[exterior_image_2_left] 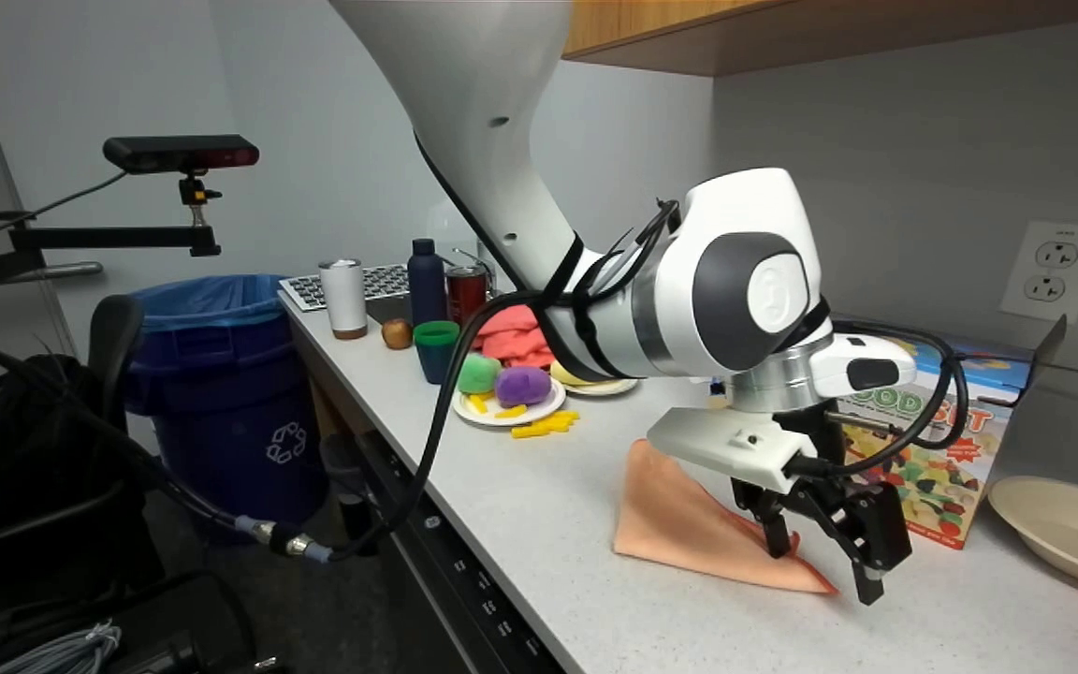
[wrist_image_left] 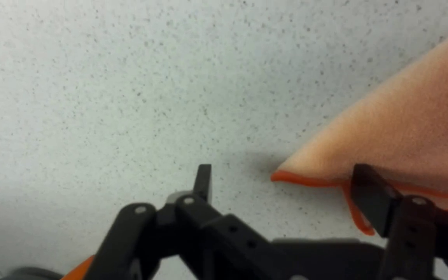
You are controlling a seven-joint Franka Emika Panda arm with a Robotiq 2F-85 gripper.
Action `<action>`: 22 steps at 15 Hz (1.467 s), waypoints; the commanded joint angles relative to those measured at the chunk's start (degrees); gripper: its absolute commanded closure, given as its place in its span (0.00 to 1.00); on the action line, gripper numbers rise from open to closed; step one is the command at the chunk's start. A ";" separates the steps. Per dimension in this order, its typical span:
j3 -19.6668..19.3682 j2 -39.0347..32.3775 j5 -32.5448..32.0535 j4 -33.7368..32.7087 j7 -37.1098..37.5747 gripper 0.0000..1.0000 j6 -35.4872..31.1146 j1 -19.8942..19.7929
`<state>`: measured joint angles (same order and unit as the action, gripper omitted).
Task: Fold the cloth on the counter
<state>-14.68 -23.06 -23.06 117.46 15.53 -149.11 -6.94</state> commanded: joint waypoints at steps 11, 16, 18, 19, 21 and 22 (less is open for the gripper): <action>3.04 -1.48 14.41 -2.01 -14.12 1.00 0.46 -3.68; -0.49 2.41 7.32 -0.22 -11.93 0.99 0.83 -0.91; -1.68 4.19 3.09 0.30 -11.01 0.99 0.76 0.26; -1.69 5.29 1.54 0.62 -11.25 0.99 0.65 0.50; -0.82 7.00 0.22 0.91 -12.34 0.99 0.80 0.42; -0.16 7.83 0.30 1.13 -13.15 0.99 0.72 0.24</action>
<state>-14.99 -18.84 -21.05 116.90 3.71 -149.06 -7.70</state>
